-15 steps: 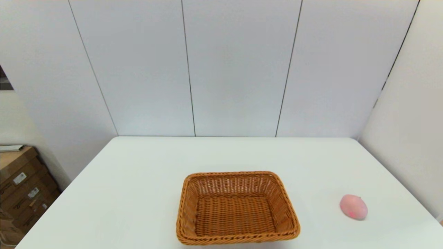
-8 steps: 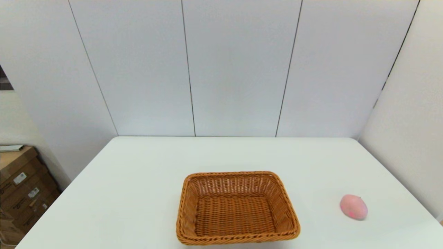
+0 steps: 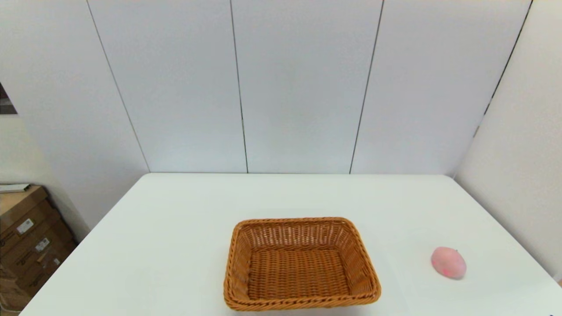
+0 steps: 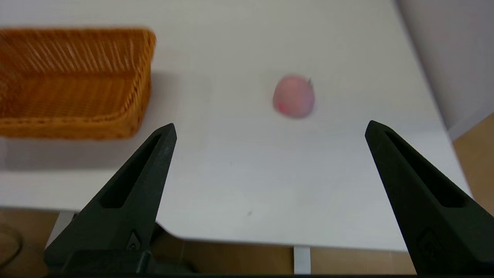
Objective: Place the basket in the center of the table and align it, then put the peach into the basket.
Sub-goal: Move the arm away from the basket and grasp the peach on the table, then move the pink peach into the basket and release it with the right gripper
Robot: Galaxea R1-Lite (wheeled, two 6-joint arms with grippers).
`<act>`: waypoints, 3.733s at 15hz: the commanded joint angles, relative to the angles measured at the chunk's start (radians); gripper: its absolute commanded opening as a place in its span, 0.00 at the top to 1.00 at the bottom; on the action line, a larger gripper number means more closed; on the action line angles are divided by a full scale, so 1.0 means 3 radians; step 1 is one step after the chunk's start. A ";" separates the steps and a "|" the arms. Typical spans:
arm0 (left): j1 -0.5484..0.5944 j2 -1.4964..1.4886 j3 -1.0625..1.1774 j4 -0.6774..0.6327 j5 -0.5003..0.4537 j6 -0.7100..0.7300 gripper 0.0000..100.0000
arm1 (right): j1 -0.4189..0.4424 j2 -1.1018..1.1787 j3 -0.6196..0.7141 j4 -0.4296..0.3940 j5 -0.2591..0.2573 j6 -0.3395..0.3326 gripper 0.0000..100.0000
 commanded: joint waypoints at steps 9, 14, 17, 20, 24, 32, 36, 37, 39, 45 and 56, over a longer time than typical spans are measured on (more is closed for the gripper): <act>0.0000 -0.0001 0.0001 -0.0002 0.0003 -0.0024 0.00 | -0.0166 0.4497 -0.0667 -0.1478 0.0002 -0.0118 0.00; 0.0000 -0.0001 0.0001 -0.0002 0.0003 -0.0024 0.00 | -0.0458 0.4712 -0.0923 -0.1483 0.0038 -0.0123 0.00; 0.0000 -0.0001 0.0001 -0.0002 0.0003 -0.0029 0.00 | -0.0504 0.4799 -0.0974 -0.1483 0.0063 -0.0118 0.00; 0.0000 -0.0001 0.0001 -0.0002 0.0003 -0.0029 0.00 | -0.0504 0.4860 -0.0974 -0.1483 0.0073 -0.0123 1.00; 0.0000 -0.0001 0.0001 -0.0007 0.0003 -0.0029 0.00 | -0.0504 0.4901 -0.0964 -0.1483 0.0191 -0.0133 1.00; 0.0000 -0.0001 0.0001 -0.0007 0.0003 -0.0029 0.00 | -0.0504 0.4958 -0.0841 -0.1841 0.0160 -0.0118 1.00; 0.0000 -0.0001 0.0001 -0.0007 0.0003 -0.0029 0.00 | -0.0458 0.4441 -0.0816 -0.1851 0.0324 -0.0102 1.00; 0.0000 -0.0001 0.0001 -0.0007 0.0003 -0.0029 0.00 | -0.0381 0.4165 -0.0810 -0.1836 0.0472 -0.0077 1.00; 0.0000 -0.0001 0.0001 -0.0007 0.0003 -0.0029 0.00 | 0.0008 0.3521 -0.0867 -0.1825 0.0600 0.0205 1.00; 0.0000 -0.0001 0.0001 -0.0007 0.0003 -0.0034 0.00 | 0.1583 0.2534 -0.1368 -0.1023 0.0580 0.0542 1.00; 0.0000 -0.0001 0.0001 -0.0007 0.0003 -0.0034 0.00 | 0.2125 0.3935 -0.1439 -0.1580 0.0559 0.0537 1.00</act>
